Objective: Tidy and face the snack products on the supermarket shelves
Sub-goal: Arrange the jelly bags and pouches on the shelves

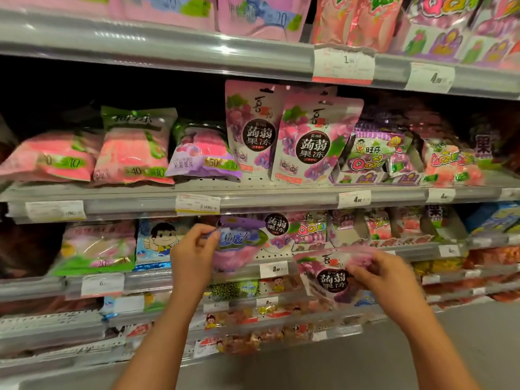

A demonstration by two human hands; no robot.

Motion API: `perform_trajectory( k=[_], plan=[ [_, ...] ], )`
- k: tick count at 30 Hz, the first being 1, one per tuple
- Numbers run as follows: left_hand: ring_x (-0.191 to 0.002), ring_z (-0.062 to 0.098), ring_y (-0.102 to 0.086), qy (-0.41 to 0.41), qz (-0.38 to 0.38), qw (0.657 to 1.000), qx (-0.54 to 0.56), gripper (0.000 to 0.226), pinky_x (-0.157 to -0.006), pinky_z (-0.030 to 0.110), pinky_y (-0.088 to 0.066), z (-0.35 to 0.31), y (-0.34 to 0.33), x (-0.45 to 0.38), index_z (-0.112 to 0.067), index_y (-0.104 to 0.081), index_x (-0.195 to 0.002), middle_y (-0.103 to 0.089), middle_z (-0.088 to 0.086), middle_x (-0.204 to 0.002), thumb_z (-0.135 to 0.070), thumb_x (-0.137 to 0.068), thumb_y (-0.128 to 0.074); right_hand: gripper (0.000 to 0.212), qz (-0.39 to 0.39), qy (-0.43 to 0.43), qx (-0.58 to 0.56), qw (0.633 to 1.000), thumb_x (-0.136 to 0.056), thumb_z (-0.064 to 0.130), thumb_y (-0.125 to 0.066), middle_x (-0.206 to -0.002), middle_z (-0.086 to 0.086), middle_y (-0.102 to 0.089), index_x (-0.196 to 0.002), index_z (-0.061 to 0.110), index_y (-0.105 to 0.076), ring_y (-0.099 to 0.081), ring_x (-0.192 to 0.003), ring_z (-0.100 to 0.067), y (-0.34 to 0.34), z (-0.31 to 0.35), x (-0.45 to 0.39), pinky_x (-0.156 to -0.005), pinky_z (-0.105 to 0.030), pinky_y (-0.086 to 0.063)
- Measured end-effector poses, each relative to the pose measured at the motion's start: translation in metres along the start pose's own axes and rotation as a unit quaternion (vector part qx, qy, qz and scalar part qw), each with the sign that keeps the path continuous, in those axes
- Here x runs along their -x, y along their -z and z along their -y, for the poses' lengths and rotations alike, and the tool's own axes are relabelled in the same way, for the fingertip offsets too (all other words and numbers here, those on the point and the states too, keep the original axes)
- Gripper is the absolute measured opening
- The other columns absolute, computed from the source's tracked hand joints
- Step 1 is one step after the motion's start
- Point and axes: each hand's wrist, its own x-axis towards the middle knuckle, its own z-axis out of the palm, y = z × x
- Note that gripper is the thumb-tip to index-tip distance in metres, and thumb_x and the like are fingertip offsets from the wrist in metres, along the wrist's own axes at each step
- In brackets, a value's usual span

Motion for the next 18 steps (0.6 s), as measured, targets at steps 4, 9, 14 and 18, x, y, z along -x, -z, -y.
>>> perform_trajectory(
  k=[4, 9, 14, 18],
  plan=[
    [-0.065, 0.009, -0.060, -0.035, -0.015, 0.998, -0.051, 0.017, -0.054, 0.019, -0.042, -0.003, 0.032, 0.014, -0.040, -0.065, -0.084, -0.065, -0.010, -0.070, -0.026, -0.093, -0.069, 0.019, 0.028, 0.019, -0.047, 0.998, -0.087, 0.013, -0.077, -0.084, 0.009, -0.077, -0.092, 0.031, -0.074, -0.075, -0.082, -0.015, -0.022, 0.004, -0.018, -0.075, -0.037, -0.063],
    [-0.078, 0.000, -0.067, -0.031, -0.053, 0.996, -0.071, 0.021, -0.066, 0.018, -0.049, 0.004, 0.065, 0.033, -0.038, -0.067, -0.087, -0.071, -0.021, -0.087, -0.018, -0.092, -0.071, 0.012, 0.056, 0.008, -0.204, 0.977, -0.089, 0.010, -0.074, -0.089, -0.005, -0.078, -0.099, 0.017, -0.074, -0.076, -0.086, -0.023, -0.071, 0.018, -0.036, -0.080, -0.041, -0.063],
    [-0.074, -0.002, -0.067, -0.023, -0.104, 0.991, -0.078, 0.034, -0.063, 0.011, -0.048, 0.004, 0.086, 0.045, -0.048, -0.066, -0.085, -0.071, -0.023, -0.084, -0.015, -0.090, -0.073, 0.014, 0.055, -0.013, -0.324, 0.944, -0.092, 0.002, -0.069, -0.093, -0.016, -0.077, -0.106, 0.005, -0.071, -0.076, -0.088, -0.030, -0.127, 0.041, -0.055, -0.072, -0.027, -0.062],
    [-0.065, 0.001, -0.064, -0.011, -0.128, 0.989, -0.077, 0.036, -0.059, 0.011, -0.045, 0.002, 0.095, 0.048, -0.047, -0.067, -0.082, -0.069, -0.020, -0.076, -0.012, -0.087, -0.076, 0.011, 0.059, -0.013, -0.314, 0.947, -0.091, 0.008, -0.072, -0.096, -0.018, -0.075, -0.101, 0.014, -0.072, -0.076, -0.089, -0.027, -0.159, 0.055, -0.071, -0.084, -0.045, -0.062]
  ],
)
